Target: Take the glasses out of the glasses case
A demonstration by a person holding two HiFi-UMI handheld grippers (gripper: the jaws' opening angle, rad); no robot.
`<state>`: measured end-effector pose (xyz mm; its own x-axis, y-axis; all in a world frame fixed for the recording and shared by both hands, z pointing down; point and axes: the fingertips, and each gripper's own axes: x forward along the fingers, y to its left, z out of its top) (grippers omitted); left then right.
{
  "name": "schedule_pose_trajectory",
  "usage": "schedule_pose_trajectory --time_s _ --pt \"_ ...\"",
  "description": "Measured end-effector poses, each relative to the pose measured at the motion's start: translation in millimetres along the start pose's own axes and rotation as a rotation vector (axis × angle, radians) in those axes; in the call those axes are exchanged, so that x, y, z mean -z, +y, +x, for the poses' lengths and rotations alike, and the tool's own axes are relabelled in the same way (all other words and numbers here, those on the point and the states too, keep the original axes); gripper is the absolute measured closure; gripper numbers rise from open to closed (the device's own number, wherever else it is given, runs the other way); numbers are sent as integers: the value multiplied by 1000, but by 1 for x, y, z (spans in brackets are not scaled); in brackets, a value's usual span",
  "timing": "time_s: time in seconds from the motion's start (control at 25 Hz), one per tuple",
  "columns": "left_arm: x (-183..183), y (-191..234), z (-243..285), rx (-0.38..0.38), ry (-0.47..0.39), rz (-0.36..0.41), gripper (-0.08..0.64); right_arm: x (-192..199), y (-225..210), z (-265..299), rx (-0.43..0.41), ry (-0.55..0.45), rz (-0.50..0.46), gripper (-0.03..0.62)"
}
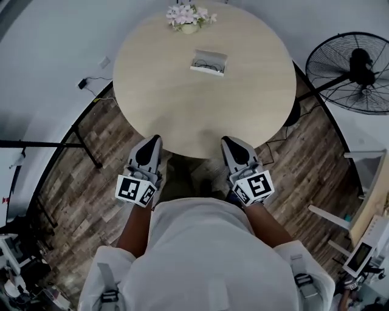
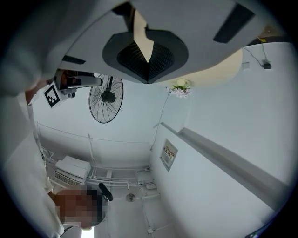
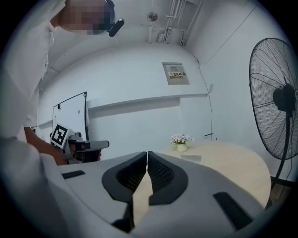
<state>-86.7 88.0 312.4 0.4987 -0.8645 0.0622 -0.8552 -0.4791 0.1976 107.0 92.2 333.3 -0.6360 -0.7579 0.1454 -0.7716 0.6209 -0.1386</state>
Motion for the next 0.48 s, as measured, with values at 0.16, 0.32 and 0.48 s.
schedule_pose_trajectory --time_s 0.16,0.32,0.48 --pt "-1 43 59 74 34 -22 548 -14 -30 48 80 23 6 568" --pt "-11 80 106 147 43 -4 548 -23 -46 89 118 58 -26 567" --pt "-8 108 138 194 69 14 548 -29 -56 122 131 91 -71 566"
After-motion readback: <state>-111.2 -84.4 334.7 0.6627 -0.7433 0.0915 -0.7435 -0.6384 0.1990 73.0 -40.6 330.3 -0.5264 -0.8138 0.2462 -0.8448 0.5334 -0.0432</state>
